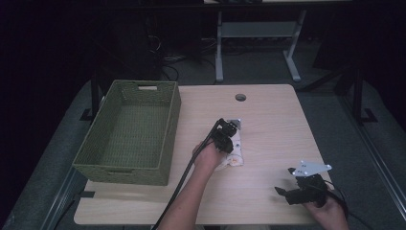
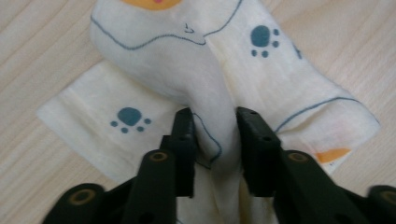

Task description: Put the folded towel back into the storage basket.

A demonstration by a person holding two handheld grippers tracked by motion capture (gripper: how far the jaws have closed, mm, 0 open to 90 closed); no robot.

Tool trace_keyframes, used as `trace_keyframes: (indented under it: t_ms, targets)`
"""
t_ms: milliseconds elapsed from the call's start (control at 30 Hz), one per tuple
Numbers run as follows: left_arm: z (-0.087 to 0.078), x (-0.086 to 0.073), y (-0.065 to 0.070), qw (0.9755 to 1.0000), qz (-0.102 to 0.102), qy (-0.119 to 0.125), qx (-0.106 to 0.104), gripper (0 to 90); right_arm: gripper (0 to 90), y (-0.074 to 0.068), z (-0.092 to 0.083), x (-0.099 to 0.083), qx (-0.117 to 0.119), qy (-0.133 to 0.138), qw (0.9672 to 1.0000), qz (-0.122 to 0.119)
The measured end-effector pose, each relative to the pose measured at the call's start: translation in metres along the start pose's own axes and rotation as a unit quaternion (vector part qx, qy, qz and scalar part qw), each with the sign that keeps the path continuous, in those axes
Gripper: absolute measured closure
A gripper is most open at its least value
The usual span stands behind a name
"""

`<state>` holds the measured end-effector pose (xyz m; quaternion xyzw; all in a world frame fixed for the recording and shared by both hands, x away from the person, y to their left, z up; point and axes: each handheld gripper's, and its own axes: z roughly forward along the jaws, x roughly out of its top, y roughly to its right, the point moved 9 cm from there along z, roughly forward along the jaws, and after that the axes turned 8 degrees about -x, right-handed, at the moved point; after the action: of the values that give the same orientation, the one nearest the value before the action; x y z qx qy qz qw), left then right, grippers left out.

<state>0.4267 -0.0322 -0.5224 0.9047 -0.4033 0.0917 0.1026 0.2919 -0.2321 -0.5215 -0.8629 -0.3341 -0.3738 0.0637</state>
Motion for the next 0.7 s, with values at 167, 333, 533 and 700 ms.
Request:
trace_keyframes:
  t_ms: [167, 333, 533, 700]
  targets:
    - [-0.002, -0.003, -0.004, 0.9997, 0.004, -0.003, -0.022, 77.6, 15.3, 0.000, 0.000, 0.000, 0.000, 0.000, 1.0000, 0.000]
    - [-0.007, -0.009, -0.009, 0.9991, 0.002, -0.016, -0.039, 79.3, 15.3, 0.000, 0.000, 0.000, 0.000, -0.001, 1.0000, 0.002]
    - [-0.017, -0.015, -0.010, 0.9989, 0.003, -0.027, -0.037, 79.2, 15.2, 0.000, 0.001, 0.001, 0.000, 0.001, 1.0000, -0.001]
    - [-0.035, -0.017, -0.006, 0.9989, 0.017, -0.034, -0.028, 79.3, 15.2, -0.001, 0.001, 0.002, 0.000, 0.000, 1.0000, -0.004]
